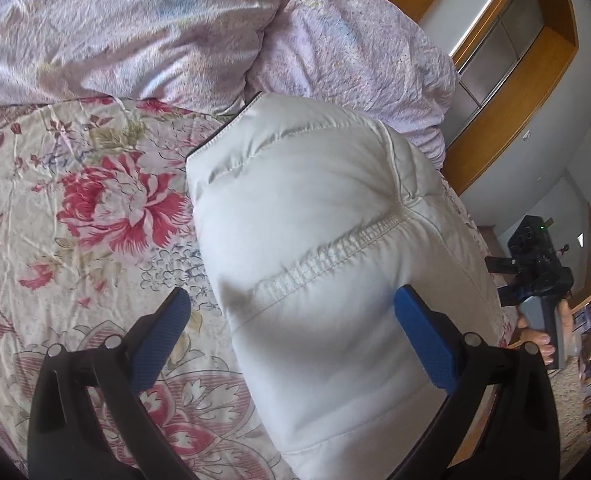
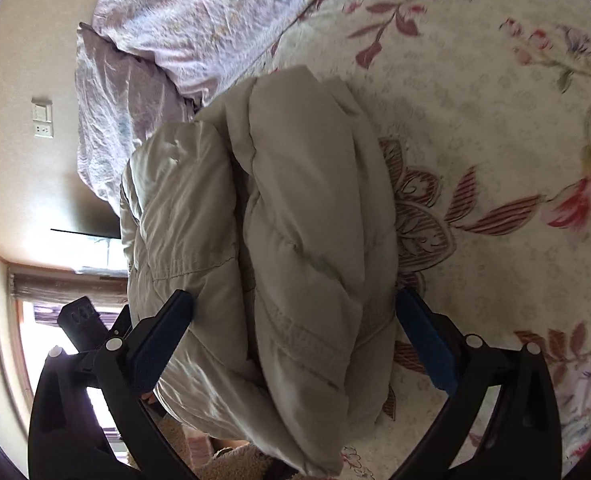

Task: Fold large clothes

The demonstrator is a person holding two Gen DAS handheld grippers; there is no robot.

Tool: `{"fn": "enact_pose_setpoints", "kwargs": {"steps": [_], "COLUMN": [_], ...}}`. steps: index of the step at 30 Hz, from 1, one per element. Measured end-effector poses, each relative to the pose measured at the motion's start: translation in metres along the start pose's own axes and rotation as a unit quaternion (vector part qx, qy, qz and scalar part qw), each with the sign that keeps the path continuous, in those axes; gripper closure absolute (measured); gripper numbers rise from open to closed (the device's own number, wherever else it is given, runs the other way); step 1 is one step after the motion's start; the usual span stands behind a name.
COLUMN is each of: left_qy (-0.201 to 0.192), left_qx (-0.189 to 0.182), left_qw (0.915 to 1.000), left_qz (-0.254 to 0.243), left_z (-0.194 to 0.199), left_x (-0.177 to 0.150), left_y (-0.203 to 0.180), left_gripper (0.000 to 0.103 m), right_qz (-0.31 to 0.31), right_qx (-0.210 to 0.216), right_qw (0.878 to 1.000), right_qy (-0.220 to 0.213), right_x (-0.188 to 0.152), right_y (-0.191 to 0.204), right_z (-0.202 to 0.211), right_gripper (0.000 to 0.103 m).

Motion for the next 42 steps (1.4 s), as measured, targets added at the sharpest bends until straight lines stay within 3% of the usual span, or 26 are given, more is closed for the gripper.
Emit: {"fn": "enact_pose_setpoints", "kwargs": {"steps": [5, 10, 16, 18, 20, 32, 38, 42], "left_qy": [0.005, 0.007, 0.012, 0.012, 0.012, 0.013, 0.030, 0.022], "left_qx": [-0.032, -0.059, -0.084, -0.088, -0.092, -0.127, -0.164, -0.169], "left_qw": [0.9994, 0.9976, 0.9953, 0.9949, 0.9944, 0.9889, 0.9807, 0.9774], "left_qz": [0.014, 0.034, 0.047, 0.048, 0.051, 0.075, 0.102, 0.125], "left_z": [-0.008, -0.013, -0.018, -0.017, -0.017, -0.023, -0.024, -0.028], "left_x": [0.001, -0.003, -0.005, -0.007, -0.007, -0.011, -0.020, -0.024], "left_y": [0.000, 0.003, 0.004, 0.005, 0.007, 0.009, 0.015, 0.014], "left_gripper": [0.002, 0.002, 0.002, 0.002, 0.002, 0.002, 0.002, 0.002], "right_qz": [0.000, 0.027, 0.033, 0.084, 0.081, 0.075, 0.083, 0.086], "right_qx": [0.009, -0.012, 0.043, 0.013, 0.002, 0.036, 0.034, 0.035], "right_qw": [1.000, 1.000, 0.996, 0.994, 0.994, 0.994, 0.993, 0.992], "right_qy": [0.023, 0.003, 0.077, 0.073, 0.072, 0.075, 0.081, 0.084], "right_x": [0.000, -0.001, -0.015, -0.023, -0.021, -0.017, -0.015, -0.011], "right_y": [-0.001, 0.006, 0.020, 0.034, 0.036, 0.036, 0.032, 0.033], "right_z": [-0.012, -0.011, -0.036, -0.043, -0.047, -0.052, -0.049, -0.052], "right_gripper": [0.001, 0.001, 0.001, 0.001, 0.001, 0.001, 0.001, 0.001]}}
Point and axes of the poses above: each gripper's, at about its wrist camera, not at the fingertips, and z roughly against the way its jaws point, y to its left, x to its top, the point moved 7 cm from there along -z, roughly the way its jaws point, and after that the axes turned 14 degrees about -z, right-handed, at the moved point
